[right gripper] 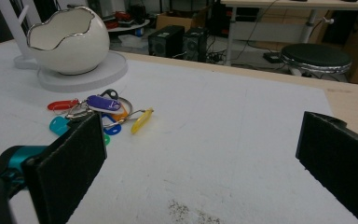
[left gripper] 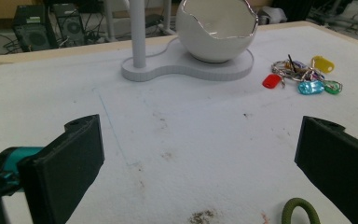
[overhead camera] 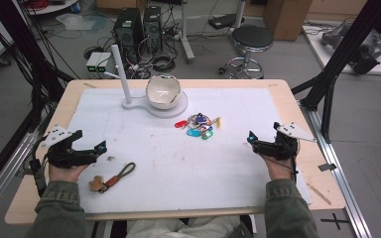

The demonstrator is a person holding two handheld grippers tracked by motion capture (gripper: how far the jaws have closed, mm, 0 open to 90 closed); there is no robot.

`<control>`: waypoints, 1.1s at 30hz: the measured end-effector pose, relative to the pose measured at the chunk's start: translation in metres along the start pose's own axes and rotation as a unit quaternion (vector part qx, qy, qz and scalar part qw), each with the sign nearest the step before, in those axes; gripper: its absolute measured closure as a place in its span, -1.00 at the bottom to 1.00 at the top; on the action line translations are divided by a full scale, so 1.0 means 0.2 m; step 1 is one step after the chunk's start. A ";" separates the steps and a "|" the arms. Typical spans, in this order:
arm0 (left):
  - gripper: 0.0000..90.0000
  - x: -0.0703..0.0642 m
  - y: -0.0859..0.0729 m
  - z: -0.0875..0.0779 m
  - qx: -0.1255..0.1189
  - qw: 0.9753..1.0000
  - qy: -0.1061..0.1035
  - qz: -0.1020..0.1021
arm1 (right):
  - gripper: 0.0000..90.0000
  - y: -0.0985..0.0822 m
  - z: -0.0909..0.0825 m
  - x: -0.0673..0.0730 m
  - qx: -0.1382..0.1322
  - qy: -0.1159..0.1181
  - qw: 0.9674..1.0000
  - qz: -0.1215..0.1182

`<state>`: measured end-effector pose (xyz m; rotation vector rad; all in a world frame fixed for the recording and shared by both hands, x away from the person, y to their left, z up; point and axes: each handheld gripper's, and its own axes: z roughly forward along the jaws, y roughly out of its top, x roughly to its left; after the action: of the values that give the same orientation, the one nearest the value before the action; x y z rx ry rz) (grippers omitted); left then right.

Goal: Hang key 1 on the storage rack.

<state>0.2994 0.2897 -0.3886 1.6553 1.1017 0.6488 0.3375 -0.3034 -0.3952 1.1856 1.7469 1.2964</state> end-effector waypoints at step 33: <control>-0.96 -0.11 -0.03 0.09 0.090 0.993 -0.065 0.041 | -0.99 -0.01 0.01 0.00 0.014 0.007 1.000 0.000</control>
<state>0.3029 0.2623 -0.3997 1.8785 1.0277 0.4977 0.3392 -0.3025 -0.3969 1.1956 1.7796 1.2870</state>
